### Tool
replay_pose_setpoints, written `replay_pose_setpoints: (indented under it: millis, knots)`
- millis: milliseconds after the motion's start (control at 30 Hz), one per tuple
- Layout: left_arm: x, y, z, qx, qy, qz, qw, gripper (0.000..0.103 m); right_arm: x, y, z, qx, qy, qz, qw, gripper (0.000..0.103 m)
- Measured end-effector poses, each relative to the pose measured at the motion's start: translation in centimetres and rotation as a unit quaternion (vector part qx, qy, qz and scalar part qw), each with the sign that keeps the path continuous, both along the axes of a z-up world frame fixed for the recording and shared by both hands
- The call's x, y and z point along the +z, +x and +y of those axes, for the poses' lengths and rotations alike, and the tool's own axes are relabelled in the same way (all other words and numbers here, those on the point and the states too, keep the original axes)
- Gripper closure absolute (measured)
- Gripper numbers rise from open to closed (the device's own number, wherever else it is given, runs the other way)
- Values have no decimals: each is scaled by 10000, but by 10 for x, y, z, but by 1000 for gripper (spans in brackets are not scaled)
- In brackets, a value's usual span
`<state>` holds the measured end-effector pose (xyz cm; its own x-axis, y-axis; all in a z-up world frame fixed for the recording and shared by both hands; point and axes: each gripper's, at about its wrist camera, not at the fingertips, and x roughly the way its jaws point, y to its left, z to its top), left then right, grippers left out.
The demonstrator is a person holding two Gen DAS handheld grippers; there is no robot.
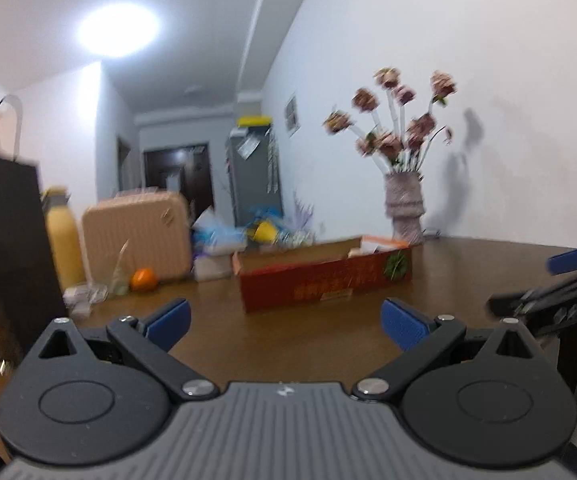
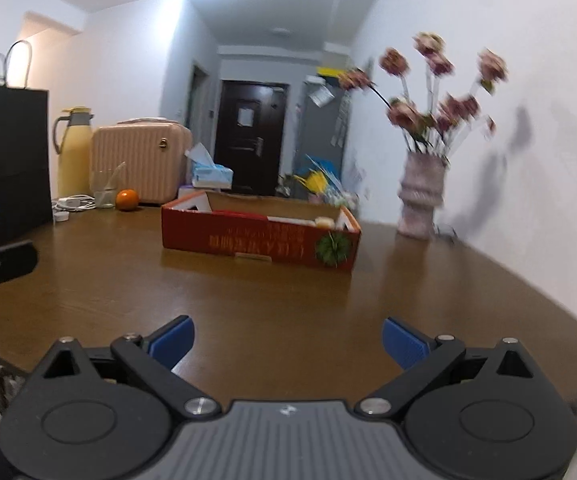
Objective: Organize rigid objects
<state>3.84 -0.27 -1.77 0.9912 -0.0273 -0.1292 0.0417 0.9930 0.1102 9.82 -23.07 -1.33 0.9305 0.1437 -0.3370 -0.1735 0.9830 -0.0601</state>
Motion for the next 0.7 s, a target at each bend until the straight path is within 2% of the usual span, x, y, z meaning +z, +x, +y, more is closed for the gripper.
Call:
replay_pose_setpoints:
  millis: [133,233,333,533,700]
  knots:
    - [0,-14,18,391,-526,206,9976,0,1,-34,-4,-436,613,-249,9969,2]
    - [5,-20,15,231,-368,148,9989,0,2,-52,-2,-434,882,-288,9947,1]
    - [9,-24,14,123,-344,35,9993,0,-1,-63,9,-248,685,-307,9969,0]
    - [6,-23,8,-47,-283,226,9993,0,1,-62,23,-75,441,-351,9984,0]
    - [3,-23,9,-104,-348,308,9989,0,1,-61,25,-41,435,-299,9986,0]
